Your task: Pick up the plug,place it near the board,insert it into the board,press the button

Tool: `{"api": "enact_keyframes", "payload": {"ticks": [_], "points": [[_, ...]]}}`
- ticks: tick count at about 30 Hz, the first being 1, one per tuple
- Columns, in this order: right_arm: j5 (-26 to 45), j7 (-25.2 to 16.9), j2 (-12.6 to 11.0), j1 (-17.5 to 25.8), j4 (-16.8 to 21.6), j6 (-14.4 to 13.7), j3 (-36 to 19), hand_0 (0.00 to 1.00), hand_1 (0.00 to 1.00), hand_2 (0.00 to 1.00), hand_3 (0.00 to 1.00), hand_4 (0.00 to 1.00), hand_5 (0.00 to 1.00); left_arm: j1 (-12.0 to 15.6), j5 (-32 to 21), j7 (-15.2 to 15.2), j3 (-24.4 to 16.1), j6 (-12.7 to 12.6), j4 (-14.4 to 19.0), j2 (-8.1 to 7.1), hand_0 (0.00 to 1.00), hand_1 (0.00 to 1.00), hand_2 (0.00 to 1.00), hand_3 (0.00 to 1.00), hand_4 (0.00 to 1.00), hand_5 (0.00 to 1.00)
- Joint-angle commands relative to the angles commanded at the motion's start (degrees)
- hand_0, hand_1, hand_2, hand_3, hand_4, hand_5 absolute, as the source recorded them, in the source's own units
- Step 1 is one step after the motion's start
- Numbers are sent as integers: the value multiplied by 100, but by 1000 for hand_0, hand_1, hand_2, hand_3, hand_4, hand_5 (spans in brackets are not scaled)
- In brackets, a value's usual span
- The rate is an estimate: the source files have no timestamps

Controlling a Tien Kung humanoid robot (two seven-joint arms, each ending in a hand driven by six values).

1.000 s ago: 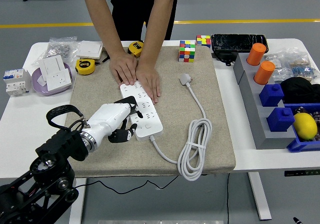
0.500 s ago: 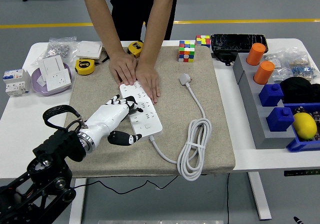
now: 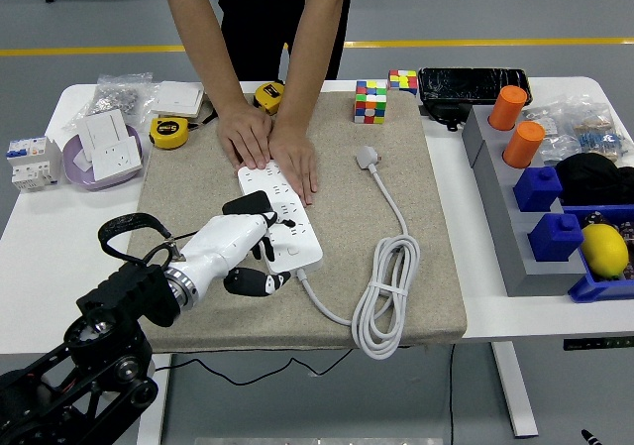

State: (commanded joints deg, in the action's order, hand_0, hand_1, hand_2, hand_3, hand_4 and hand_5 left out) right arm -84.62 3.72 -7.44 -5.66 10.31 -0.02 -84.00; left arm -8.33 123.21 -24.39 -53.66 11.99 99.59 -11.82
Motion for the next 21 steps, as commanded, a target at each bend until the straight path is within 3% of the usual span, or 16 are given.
{"api": "enact_keyframes", "payload": {"ticks": [1,6,8,21], "points": [[7,-3,0,0,0,-2,5,908,763,742,770,998,998,-8,-21,-8,30,4,-26,9,146,29,145,734,678,256],[23,-5,1,-6,0,-3,25,908,763,742,770,998,998,-107,-76,29,240,-48,-442,94,146,29,145,734,678,256],[27,-5,3,-7,0,-2,31,908,763,742,770,998,998,-110,-78,46,257,-61,-527,111,143,24,142,765,624,226],[15,0,-1,-6,0,-2,22,908,764,742,770,998,998,-172,67,102,15,-136,-793,242,142,24,143,770,574,193]]}}
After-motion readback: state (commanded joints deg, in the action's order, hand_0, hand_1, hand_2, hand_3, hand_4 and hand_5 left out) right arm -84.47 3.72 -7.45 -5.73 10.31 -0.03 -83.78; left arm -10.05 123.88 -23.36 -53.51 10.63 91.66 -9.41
